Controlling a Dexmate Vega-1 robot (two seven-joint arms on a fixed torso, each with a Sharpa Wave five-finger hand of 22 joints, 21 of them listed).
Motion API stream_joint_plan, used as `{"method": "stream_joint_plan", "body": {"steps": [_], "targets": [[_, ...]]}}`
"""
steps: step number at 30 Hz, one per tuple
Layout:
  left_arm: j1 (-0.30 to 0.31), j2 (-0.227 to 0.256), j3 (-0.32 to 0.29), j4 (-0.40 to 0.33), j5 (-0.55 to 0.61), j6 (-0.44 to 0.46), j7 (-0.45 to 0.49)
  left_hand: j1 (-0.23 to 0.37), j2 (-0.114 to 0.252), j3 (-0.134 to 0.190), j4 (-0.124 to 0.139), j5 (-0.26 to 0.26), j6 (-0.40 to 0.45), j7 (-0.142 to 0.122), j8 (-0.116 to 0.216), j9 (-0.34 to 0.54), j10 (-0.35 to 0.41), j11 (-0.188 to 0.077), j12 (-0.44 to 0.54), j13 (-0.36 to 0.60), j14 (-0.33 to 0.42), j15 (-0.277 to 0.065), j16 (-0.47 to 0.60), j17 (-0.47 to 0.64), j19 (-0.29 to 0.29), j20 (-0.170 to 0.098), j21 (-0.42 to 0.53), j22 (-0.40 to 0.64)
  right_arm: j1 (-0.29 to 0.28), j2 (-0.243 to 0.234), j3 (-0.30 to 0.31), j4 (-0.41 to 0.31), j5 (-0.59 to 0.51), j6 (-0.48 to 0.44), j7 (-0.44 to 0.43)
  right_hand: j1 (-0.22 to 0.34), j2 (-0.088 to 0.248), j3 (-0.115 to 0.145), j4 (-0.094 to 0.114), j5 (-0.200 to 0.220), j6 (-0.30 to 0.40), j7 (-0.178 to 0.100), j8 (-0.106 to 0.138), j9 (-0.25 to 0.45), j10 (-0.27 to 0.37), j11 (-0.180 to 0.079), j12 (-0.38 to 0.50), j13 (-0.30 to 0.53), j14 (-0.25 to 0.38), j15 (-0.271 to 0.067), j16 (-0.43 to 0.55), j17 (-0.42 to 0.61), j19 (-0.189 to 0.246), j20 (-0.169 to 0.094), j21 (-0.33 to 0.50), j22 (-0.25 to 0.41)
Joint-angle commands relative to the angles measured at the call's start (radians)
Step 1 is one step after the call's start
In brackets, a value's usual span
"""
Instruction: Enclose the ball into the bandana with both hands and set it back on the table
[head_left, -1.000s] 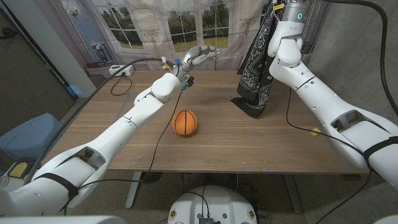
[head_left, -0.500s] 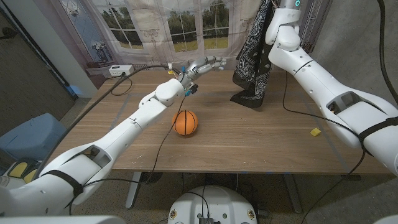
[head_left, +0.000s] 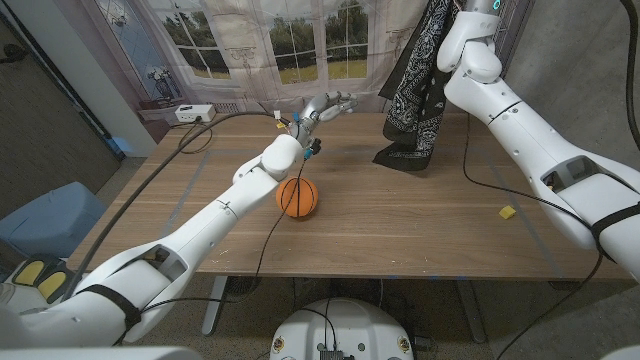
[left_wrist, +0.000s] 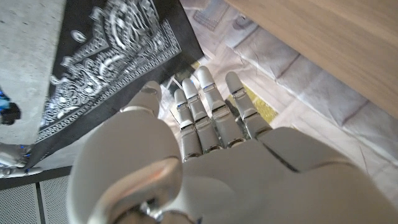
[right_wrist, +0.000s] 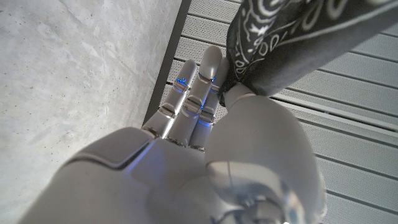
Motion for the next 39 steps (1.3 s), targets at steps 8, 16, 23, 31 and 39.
{"method": "stream_joint_plan", "body": {"steps": [8,16,23,31,39], "targets": [[-0.058,-0.076,0.036,0.058,0.096,0.056,0.199,-0.029,-0.049,-0.045,0.003,0.005,-0.132,-0.013,-0.082,0.009,-0.117,0.019,-0.041,0.018,-0.108,-0.034,-0.009,0.023,-0.027,0.004,-0.007,0.004,-0.048,0.032,0.015,-0.216,0.012,0.05,0.126,0.003,0.004,0.001,-0.01,0.01,0.021,0.019,-0.005,0.002,0.126,-0.118,-0.005,0.005,0.007,-0.073,-0.002,0.006,-0.005,-0.014,0.018,-0.003],[-0.085,-0.076,0.058,0.052,0.104,0.079,0.169,-0.043,-0.062,-0.059,0.007,0.01,-0.201,-0.012,-0.123,0.012,-0.2,0.041,-0.066,0.026,-0.191,-0.012,-0.041,0.017,-0.07,0.014,-0.027,0.003,-0.048,0.038,0.035,-0.221,0.057,0.116,0.19,0.002,0.004,-0.001,-0.012,0.013,0.022,0.016,-0.006,0.007,0.129,-0.117,-0.007,0.006,0.006,-0.073,-0.006,0.007,-0.008,-0.016,0.026,-0.005],[-0.095,-0.055,0.072,0.036,0.096,0.095,0.111,-0.036,-0.069,-0.062,0.001,0.013,-0.203,-0.013,-0.127,0.013,-0.224,0.044,-0.073,0.029,-0.213,-0.004,-0.049,0.014,-0.08,0.015,-0.033,0.003,-0.031,0.047,0.044,-0.189,0.075,0.188,0.187,0.002,0.004,-0.003,-0.013,0.016,0.024,0.015,-0.007,0.009,0.13,-0.117,-0.008,0.007,0.008,-0.073,-0.007,0.011,-0.009,-0.015,0.033,-0.007],[-0.074,-0.057,0.059,0.027,0.11,0.106,0.166,-0.015,-0.046,-0.054,-0.003,0.016,-0.157,0.001,-0.113,0.015,-0.197,0.044,-0.058,0.034,-0.202,-0.01,-0.033,0.021,-0.076,0.013,-0.035,0.003,-0.024,0.057,0.073,-0.165,0.166,0.299,0.217,0.001,0.005,-0.004,-0.014,0.019,0.024,0.013,-0.009,0.011,0.129,-0.117,-0.011,0.008,0.009,-0.073,-0.011,0.01,-0.013,-0.016,0.038,-0.008],[-0.076,-0.06,0.05,0.036,0.108,0.107,0.185,0.012,-0.021,-0.04,-0.01,0.012,-0.112,0.001,-0.102,0.015,-0.16,0.033,-0.046,0.032,-0.167,-0.018,-0.01,0.023,-0.056,0.007,-0.029,0.004,-0.041,0.06,0.15,-0.169,0.367,0.44,0.319,0.0,0.004,-0.005,-0.015,0.022,0.024,0.012,-0.011,0.012,0.131,-0.116,-0.012,0.011,0.01,-0.073,-0.012,0.013,-0.018,-0.016,0.044,-0.009]]}}
